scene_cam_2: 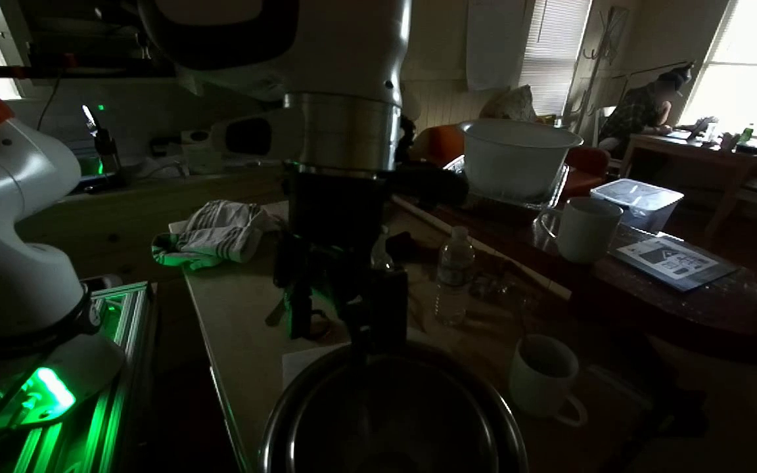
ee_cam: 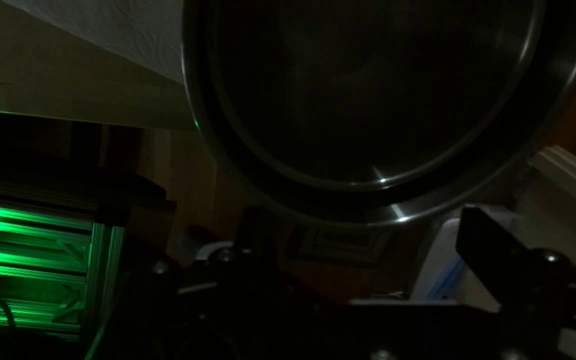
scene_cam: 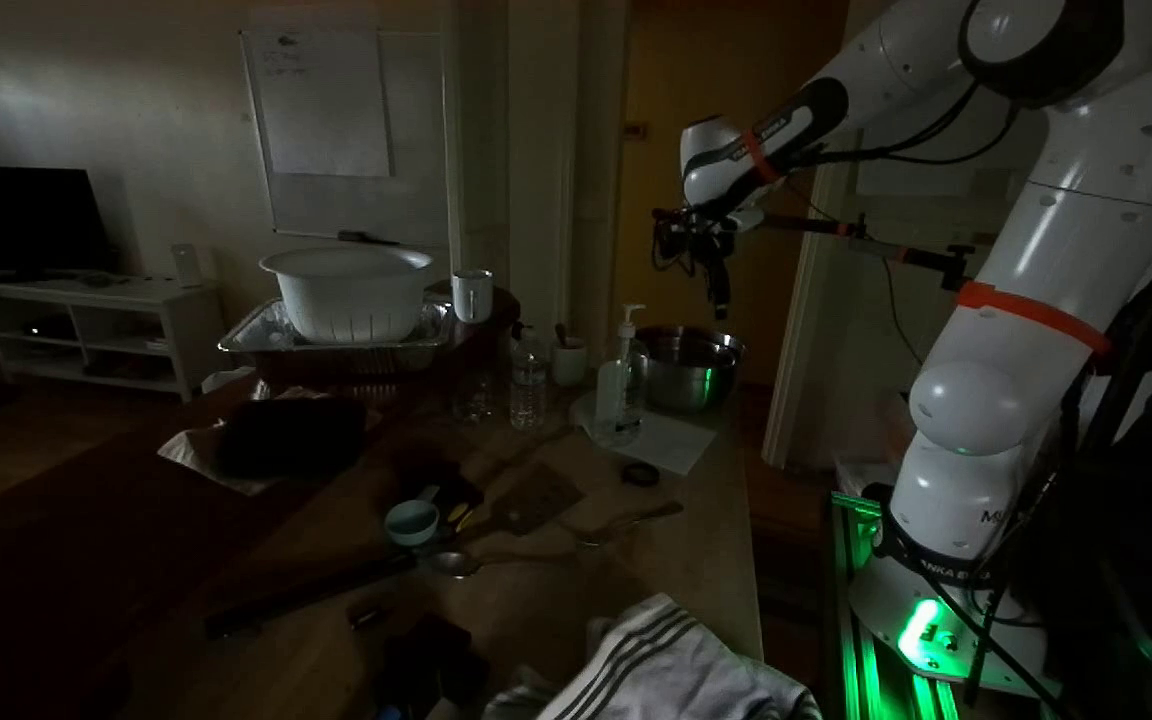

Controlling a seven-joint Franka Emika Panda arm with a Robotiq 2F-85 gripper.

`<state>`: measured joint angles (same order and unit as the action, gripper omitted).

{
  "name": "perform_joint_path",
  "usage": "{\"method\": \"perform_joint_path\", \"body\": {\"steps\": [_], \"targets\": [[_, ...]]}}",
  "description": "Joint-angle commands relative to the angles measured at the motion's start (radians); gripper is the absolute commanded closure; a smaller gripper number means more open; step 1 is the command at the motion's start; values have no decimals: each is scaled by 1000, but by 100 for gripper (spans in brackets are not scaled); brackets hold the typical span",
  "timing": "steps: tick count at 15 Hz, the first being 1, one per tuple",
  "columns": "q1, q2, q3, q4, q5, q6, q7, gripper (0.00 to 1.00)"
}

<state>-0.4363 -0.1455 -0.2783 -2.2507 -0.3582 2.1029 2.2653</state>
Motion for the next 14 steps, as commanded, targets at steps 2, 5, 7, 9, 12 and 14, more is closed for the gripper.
{"method": "perform_joint_path", "body": {"steps": [2, 5, 7, 9, 12, 14], "targets": [[28, 148, -58, 214, 167, -129, -348, 0], [25, 227, -67, 289, 103, -154, -487, 0], [31, 184, -73, 249, 102, -121, -423, 0], [33, 232, -83, 287, 81, -121, -417, 0], [30, 290, -87, 324, 129, -130, -433, 0], [24, 331, -92, 348, 187, -144, -434, 0]]}}
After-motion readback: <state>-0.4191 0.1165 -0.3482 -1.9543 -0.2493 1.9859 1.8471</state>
